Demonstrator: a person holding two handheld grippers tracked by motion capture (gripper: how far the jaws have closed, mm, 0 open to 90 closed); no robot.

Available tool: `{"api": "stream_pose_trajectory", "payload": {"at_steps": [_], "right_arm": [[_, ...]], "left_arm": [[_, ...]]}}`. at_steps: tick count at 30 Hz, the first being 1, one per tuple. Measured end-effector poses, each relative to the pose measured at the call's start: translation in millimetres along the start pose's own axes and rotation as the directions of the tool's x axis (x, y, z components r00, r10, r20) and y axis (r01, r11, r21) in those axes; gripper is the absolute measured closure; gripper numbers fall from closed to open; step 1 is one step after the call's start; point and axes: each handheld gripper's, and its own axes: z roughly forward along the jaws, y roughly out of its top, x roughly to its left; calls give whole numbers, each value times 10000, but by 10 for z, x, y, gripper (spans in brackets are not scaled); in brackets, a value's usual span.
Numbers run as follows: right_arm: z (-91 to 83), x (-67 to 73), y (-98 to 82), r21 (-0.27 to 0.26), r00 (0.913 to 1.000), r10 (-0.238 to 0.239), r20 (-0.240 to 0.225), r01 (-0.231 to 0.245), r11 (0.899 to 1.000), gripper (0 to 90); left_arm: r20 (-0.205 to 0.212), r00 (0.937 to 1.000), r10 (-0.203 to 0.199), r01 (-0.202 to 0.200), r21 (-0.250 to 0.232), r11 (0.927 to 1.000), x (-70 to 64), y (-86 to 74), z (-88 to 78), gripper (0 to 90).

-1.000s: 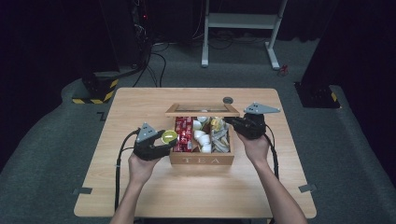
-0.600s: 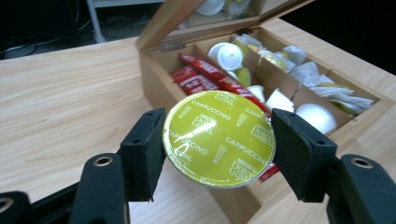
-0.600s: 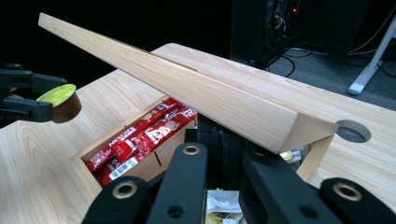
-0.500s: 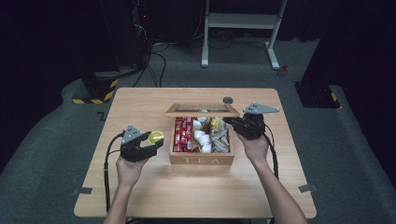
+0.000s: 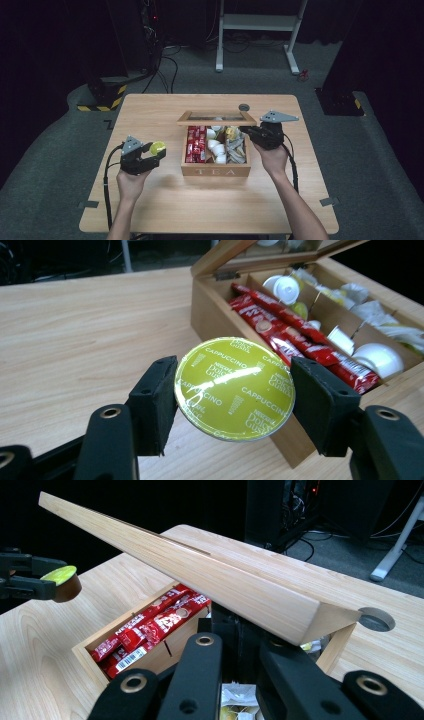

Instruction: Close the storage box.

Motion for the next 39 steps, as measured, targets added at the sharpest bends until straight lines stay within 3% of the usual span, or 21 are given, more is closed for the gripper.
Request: {"api": "stream_pose_trajectory", "payload": {"at_steps": [19, 39], "right_arm": [[0, 6, 2, 47, 10000, -16, 40, 15, 10000, 896], [-1, 5, 0, 44, 10000, -27, 33, 27, 10000, 897]], "left_arm": [[-278, 9994, -192, 203, 416, 9989, 66, -180, 138, 383], [-480, 9982, 363, -314, 986, 9946, -21, -245, 345, 382]]}}
